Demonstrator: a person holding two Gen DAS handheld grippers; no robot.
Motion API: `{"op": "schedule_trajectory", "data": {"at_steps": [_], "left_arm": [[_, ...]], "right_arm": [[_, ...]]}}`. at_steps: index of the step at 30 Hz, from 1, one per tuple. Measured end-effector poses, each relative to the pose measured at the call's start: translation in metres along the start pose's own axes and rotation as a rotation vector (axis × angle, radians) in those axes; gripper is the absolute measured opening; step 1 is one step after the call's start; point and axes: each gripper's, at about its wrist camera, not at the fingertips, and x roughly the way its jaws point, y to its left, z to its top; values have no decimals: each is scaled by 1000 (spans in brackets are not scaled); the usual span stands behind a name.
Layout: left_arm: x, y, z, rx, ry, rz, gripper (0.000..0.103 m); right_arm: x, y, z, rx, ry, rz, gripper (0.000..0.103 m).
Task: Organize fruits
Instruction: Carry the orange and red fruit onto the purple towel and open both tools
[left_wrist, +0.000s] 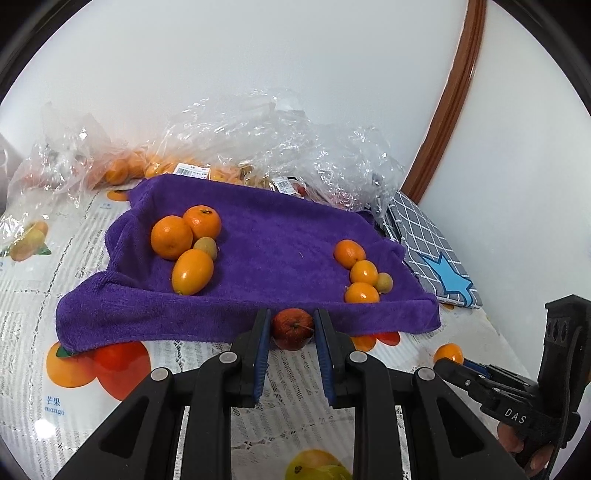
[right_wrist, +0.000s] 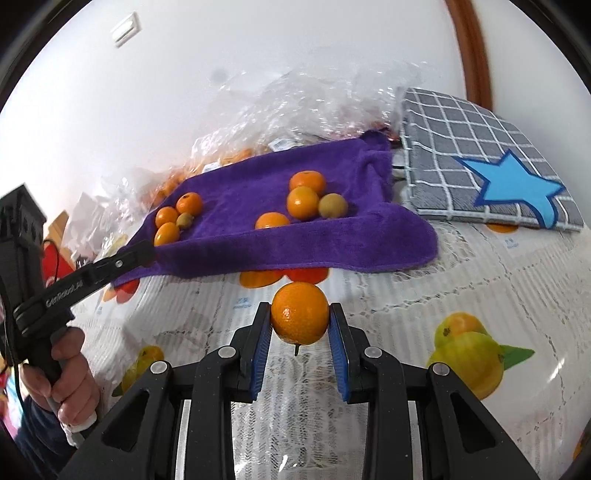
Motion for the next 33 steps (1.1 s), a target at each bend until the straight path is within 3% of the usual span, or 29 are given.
{"op": "schedule_trajectory", "data": {"at_steps": [8, 17, 26, 33], "left_arm": [[-2, 9, 2, -42, -1, -31, 23], [-7, 8, 8, -16, -24, 11, 23], [-11, 17, 53, -25, -36, 53, 23], [7, 30, 77, -45, 10, 121, 23]], "right_arm": [[-3, -5, 2, 40, 37, 5, 30], [-20, 8, 26, -10, -12, 17, 30], [-17, 18, 69, -95, -70, 8, 30], [9, 20, 104, -126, -84, -4, 30]]}}
